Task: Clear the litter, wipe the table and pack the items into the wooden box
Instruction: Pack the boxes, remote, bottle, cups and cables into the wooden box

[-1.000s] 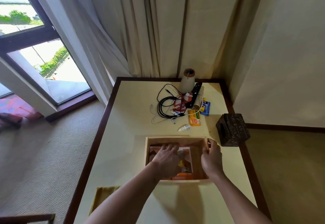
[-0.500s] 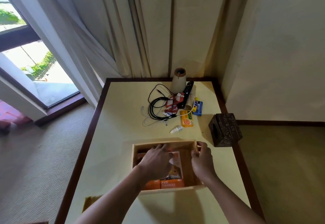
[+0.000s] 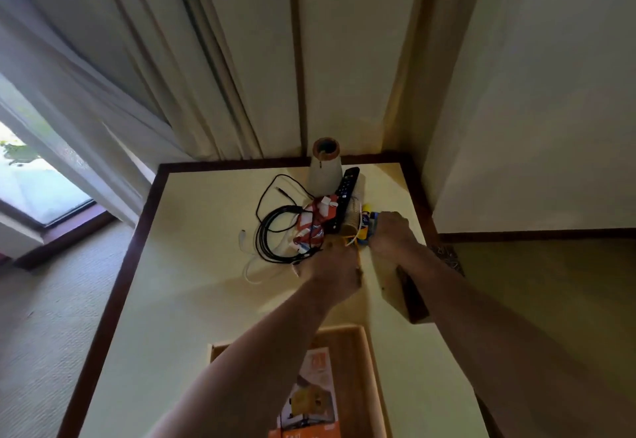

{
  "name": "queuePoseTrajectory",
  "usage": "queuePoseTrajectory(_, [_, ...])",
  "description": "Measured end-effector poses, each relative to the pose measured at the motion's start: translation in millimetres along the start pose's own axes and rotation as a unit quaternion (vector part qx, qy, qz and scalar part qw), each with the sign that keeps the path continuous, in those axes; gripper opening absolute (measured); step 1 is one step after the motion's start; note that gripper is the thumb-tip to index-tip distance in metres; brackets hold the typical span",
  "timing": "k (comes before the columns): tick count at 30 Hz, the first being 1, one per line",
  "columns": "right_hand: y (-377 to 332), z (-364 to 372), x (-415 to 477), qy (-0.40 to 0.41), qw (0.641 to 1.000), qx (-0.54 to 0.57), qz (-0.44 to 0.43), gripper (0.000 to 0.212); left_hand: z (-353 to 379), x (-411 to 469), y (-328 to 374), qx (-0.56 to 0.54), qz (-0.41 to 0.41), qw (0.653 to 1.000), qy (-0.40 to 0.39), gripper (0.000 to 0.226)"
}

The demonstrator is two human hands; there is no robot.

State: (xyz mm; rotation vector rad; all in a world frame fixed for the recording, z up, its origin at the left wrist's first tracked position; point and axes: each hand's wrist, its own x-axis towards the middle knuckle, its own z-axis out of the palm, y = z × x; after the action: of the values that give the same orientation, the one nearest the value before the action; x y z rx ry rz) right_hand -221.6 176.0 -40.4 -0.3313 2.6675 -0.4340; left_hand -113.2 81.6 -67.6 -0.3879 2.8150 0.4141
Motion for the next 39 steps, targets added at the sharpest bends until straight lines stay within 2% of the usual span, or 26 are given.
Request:
queuePoseTrajectory(3, [0.8, 3.1, 28.8, -0.017, 0.999, 0.000, 0.047, 0.050, 18.5, 20.4, 0.6, 0.039, 0.026, 0.999, 0.025, 0.061])
queuePoseTrajectory(6, [3.8, 4.0, 48.2, -0.085, 0.993, -0.005, 0.084, 0.078, 27.6, 32.5, 3.6, 0.028, 0.014, 0.998, 0.053, 0.076])
queuePoseTrajectory(7, [2.8, 1.5, 50.2, -0.110, 0.991, -0.021, 0.076, 0.082, 28.2, 33.6, 4.9, 0.021, 0.009, 0.998, 0.055, 0.079])
queuePoseTrajectory(11, [-3.5, -3.5, 55.2, -0.160, 0.983, -0.084, 0.040, 0.063, 34.9, 31.5, 4.5, 0.021, -0.005, 0.999, 0.050, 0.089])
queuePoseTrajectory(12, [-4.8, -0.3, 57.4, -0.160, 0.983, -0.078, 0.045, 0.063, 36.0, 30.2, 3.0, 0.026, -0.006, 0.998, 0.052, 0.089])
queuePoseTrajectory(14, [-4.8, 7.0, 58.3, -0.132, 0.988, -0.046, 0.072, 0.078, 35.9, 26.7, 0.7, 0.025, -0.009, 0.998, 0.050, 0.087])
queuePoseTrajectory(17, [-2.3, 9.8, 50.2, -0.076, 0.994, 0.017, 0.079, 0.087, 34.3, 20.6, -0.9, 0.017, -0.014, 0.999, 0.045, 0.071])
queuePoseTrajectory(19, [1.1, 7.9, 46.3, -0.055, 0.991, 0.082, 0.089, 0.079, 33.8, 15.8, -1.7, 0.026, -0.018, 0.998, 0.052, 0.065])
queuePoseTrajectory(23, [1.7, -4.1, 31.6, -0.017, 0.987, 0.130, 0.090, 0.062, 24.9, 11.5, 7.1, 0.015, -0.040, 0.998, 0.049, 0.059])
queuePoseTrajectory(26, [-1.7, -14.2, 12.6, -0.003, 0.993, 0.103, 0.057, 0.022, 11.8, 10.8, 10.3, -0.057, -0.080, 0.995, 0.030, 0.070])
queuePoseTrajectory(29, [-5.3, -24.9, -12.7, 0.042, 0.992, 0.116, 0.030, 0.020, 1.0, 8.6, 9.8, -0.095, -0.106, 0.990, 0.009, 0.077])
queuePoseTrajectory(34, [-18.7, -49.3, -88.5, 0.113, 0.968, 0.223, -0.012, 0.023, -34.5, -14.8, -0.2, -0.183, -0.149, 0.970, -0.049, 0.077])
queuePoseTrajectory(36, [-20.7, -50.9, -122.8, 0.126, 0.955, 0.266, -0.033, 0.021, -53.9, -44.6, -12.2, -0.286, -0.134, 0.948, -0.032, 0.054])
queuePoseTrajectory(38, [-19.8, -48.9, -153.9, 0.107, 0.943, 0.310, -0.054, 0.018, -69.5, -84.0, -22.9, -0.401, -0.118, 0.908, 0.019, 0.026])
queuePoseTrajectory(39, [-17.0, -44.4, -167.9, 0.088, 0.938, 0.330, -0.068, 0.017, -73.2, -105.9, -29.0, -0.451, -0.127, 0.883, 0.035, 0.018])
